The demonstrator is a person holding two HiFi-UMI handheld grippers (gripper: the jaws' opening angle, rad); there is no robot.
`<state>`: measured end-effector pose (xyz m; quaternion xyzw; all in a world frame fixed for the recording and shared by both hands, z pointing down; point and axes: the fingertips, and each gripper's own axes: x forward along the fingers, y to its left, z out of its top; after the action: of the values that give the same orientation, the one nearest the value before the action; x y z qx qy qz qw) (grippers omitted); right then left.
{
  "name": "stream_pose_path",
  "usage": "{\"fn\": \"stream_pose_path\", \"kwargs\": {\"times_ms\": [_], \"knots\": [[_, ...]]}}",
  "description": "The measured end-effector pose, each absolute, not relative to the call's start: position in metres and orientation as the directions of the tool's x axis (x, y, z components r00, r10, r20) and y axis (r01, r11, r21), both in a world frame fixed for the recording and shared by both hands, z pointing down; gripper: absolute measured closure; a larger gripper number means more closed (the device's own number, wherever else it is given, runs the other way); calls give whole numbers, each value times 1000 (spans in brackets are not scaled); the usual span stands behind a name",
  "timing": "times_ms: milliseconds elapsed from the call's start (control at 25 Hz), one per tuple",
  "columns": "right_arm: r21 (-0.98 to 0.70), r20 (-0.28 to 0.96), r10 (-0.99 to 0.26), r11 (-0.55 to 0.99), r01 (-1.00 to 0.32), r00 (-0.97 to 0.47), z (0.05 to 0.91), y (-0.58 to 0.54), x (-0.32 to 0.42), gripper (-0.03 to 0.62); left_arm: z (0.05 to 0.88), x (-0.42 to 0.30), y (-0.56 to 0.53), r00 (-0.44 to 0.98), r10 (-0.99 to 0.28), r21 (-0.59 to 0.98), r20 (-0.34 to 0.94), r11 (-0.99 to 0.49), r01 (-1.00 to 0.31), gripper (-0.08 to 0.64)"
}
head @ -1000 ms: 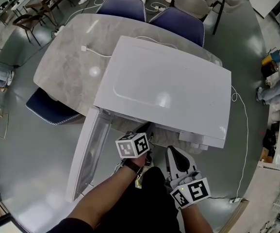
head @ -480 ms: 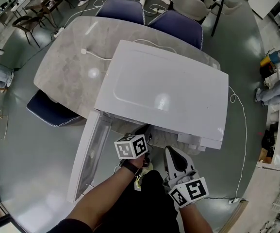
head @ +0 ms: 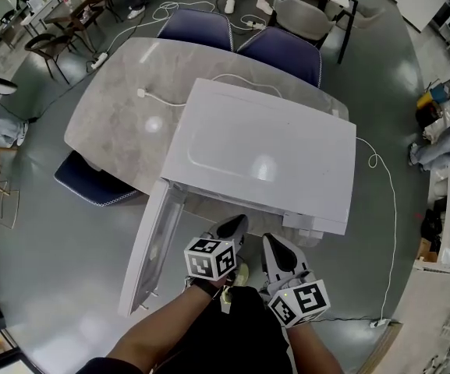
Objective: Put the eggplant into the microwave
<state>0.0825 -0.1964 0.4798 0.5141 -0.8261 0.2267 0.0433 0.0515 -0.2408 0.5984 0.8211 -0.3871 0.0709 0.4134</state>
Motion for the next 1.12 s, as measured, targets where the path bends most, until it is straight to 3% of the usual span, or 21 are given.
{"fn": "stream_pose_path", "kwargs": {"times_ms": [800, 1120], "knots": [[-246, 190, -859, 427, -870, -475, 389, -191, 84, 591, 419, 41, -187, 698, -654, 456, 293, -546, -703, 551], [-197, 156, -874, 428, -882, -459, 362, -188, 89, 592, 383, 48, -180, 698, -672, 402, 247, -585, -705, 551]]}}
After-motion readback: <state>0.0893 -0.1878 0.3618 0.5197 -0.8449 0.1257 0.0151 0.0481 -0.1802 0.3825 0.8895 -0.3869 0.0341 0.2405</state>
